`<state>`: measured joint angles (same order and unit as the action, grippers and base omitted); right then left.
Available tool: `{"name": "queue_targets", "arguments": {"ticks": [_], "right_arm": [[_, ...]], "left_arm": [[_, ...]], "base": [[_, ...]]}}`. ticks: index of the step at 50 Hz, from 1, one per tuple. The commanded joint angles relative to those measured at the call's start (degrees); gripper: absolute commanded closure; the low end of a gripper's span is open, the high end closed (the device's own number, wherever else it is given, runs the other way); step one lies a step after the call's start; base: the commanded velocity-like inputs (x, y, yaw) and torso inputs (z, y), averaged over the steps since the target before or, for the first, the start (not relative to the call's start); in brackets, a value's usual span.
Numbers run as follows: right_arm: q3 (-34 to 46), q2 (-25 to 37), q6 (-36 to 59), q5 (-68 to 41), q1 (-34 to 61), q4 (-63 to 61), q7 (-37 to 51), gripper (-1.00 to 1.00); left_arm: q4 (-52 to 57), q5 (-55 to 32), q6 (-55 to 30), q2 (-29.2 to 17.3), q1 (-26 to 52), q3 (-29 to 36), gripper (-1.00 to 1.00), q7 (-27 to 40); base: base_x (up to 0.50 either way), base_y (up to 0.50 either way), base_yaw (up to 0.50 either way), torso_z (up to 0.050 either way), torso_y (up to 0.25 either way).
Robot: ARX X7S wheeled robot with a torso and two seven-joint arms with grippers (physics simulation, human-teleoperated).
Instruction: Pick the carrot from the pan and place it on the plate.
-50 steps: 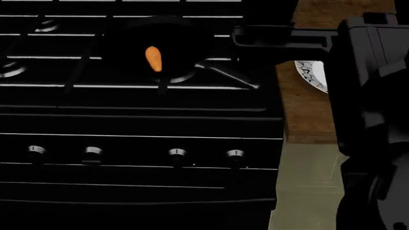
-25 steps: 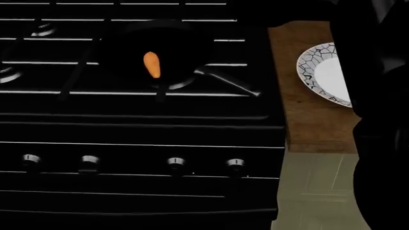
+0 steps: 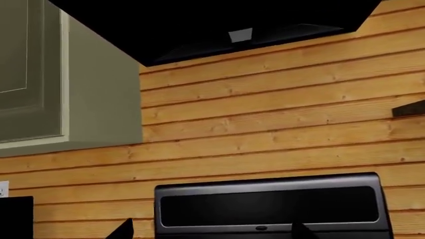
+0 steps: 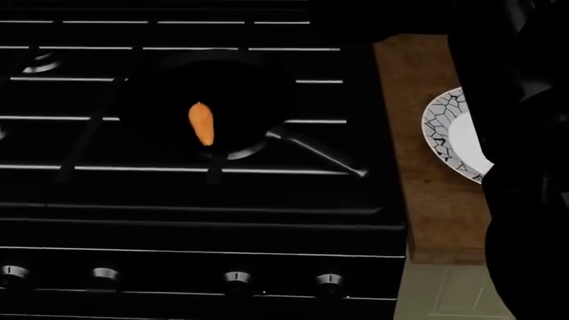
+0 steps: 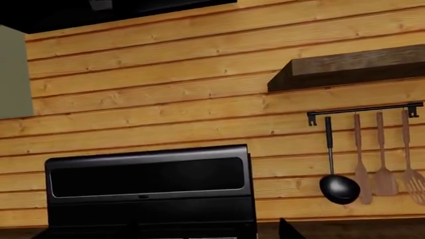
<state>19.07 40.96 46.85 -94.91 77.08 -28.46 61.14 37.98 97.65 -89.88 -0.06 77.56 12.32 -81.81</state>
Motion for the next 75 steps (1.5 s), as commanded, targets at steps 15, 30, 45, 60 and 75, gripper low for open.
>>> {"name": "queue_targets", "arguments": {"ticks": [15, 30, 45, 60, 75], "right_arm": [[0.17, 0.04, -0.69, 0.26, -1.09, 0.05, -1.07, -1.0], [0.99, -0.49, -0.6, 0.86, -1.04, 0.29, -1.31, -1.0], [1.3, -0.55, -0.86, 0.53, -1.92, -0.15, -1.45, -1.0], [7.59, -8.14, 1.18, -9.46, 3.11, 0.07, 6.8, -1.0], [19.19, -24.75, 0.67, -11.67, 2.18, 4.98, 12.11, -1.0]], "left_arm": [[0.58, -1.25, -0.04, 0.01, -0.88, 0.08, -1.0, 1.38], [1.1, -3.34, 0.18, -0.13, -1.55, -0.57, -1.0, 3.49], [1.13, -3.3, 0.16, -0.12, -1.75, -0.51, -1.0, 3.47], [1.93, -3.84, 0.59, -0.38, -2.49, -1.58, -1.0, 4.23], [2.71, -4.79, 1.36, -1.16, -3.79, -3.45, -1.0, 5.58]], "base": [[0.25, 0.0, 0.0, 0.0, 0.0], [0.26, 0.0, 0.0, 0.0, 0.001], [0.26, 0.0, 0.0, 0.0, 0.0], [0.05, 0.0, 0.0, 0.0, 0.001], [0.0, 0.0, 0.0, 0.0, 0.0]]}}
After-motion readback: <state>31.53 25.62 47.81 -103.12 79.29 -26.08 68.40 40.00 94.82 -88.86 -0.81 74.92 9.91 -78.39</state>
